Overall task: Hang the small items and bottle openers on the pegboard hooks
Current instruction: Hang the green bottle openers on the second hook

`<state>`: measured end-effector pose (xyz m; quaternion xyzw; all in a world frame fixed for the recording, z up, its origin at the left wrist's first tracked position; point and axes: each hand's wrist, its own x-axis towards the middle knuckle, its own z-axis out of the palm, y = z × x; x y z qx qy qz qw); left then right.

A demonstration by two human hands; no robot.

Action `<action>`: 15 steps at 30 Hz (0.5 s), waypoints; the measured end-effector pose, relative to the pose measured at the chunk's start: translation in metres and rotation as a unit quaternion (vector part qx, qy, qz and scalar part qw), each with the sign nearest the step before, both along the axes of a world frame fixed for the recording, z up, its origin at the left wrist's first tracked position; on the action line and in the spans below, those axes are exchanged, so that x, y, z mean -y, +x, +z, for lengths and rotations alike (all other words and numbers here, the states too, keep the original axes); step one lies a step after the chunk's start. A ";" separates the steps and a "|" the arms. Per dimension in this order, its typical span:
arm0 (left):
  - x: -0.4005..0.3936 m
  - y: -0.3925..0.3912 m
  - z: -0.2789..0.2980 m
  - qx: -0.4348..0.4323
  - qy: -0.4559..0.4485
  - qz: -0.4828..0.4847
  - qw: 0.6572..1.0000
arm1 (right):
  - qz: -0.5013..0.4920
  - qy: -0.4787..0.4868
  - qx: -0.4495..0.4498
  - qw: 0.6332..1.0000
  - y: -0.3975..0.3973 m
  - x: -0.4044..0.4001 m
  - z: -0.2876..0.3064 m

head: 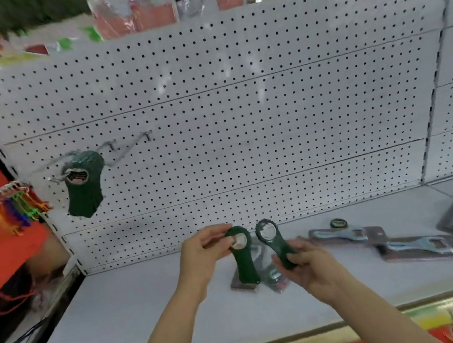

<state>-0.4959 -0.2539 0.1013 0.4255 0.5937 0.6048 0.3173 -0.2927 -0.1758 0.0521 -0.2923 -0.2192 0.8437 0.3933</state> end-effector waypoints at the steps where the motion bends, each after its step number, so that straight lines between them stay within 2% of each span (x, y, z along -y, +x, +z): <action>1: 0.007 -0.003 0.005 0.000 0.007 0.001 1.000 | 0.013 0.008 -0.007 1.000 -0.009 0.009 0.006; 9: 0.072 -0.015 0.035 -0.011 0.058 0.050 0.997 | 0.063 0.038 -0.080 0.994 -0.052 0.073 0.040; 15: 0.110 -0.026 0.063 -0.031 0.090 0.076 0.993 | 0.086 0.130 0.002 0.988 -0.072 0.103 0.060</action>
